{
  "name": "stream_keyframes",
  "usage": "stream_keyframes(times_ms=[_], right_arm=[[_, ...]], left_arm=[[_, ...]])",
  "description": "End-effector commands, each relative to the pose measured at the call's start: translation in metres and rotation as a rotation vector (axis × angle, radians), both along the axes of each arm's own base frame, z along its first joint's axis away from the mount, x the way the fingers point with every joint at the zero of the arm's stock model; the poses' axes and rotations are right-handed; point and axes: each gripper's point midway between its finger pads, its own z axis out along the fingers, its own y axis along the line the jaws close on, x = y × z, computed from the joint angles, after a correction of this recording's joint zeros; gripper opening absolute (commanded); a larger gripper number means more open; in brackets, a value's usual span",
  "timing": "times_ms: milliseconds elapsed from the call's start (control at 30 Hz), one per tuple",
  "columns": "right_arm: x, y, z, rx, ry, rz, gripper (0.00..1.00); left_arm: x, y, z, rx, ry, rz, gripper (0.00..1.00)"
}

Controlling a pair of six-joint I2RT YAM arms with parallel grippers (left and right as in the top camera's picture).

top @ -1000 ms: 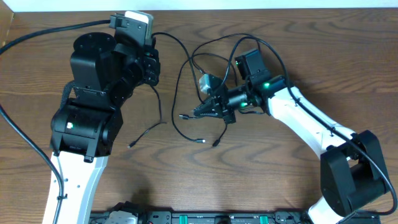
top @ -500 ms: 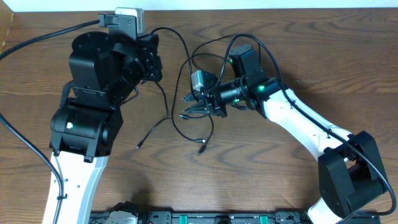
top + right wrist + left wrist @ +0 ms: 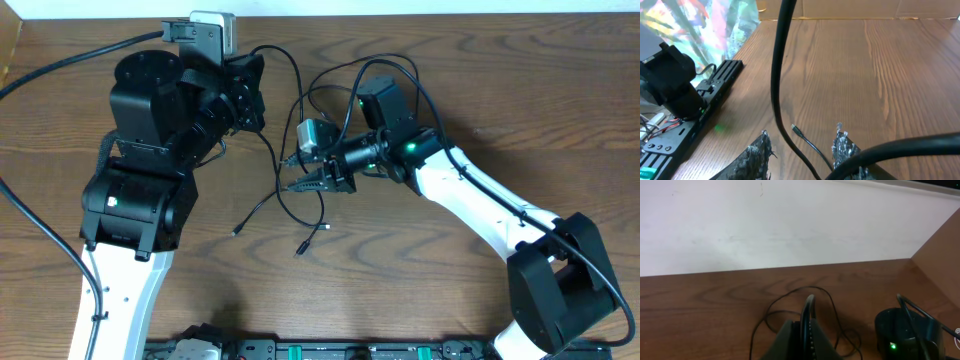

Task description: Untangle cables

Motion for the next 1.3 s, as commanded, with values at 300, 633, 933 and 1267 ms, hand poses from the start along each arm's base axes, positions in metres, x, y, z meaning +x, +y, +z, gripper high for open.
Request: stream_keyframes(times_ms=[300,633,933,1267], right_arm=[[-0.021,0.016,0.004,0.011,0.001,0.057,0.38],[-0.024,0.026,0.007,0.024,-0.04,0.066,0.33],[-0.024,0.027,0.01,0.032,-0.04,0.063,0.14],[-0.023,0.028,0.01,0.034,-0.041,0.063,0.01]], left_arm=[[0.0,-0.001,0.013,-0.049,-0.024,0.002,0.08],[0.001,-0.001,0.012,-0.068,-0.013,0.009,0.08],[0.003,-0.001,0.017,-0.172,0.014,0.047,0.08],[0.004,-0.001,0.018,-0.228,0.039,0.066,0.08]])
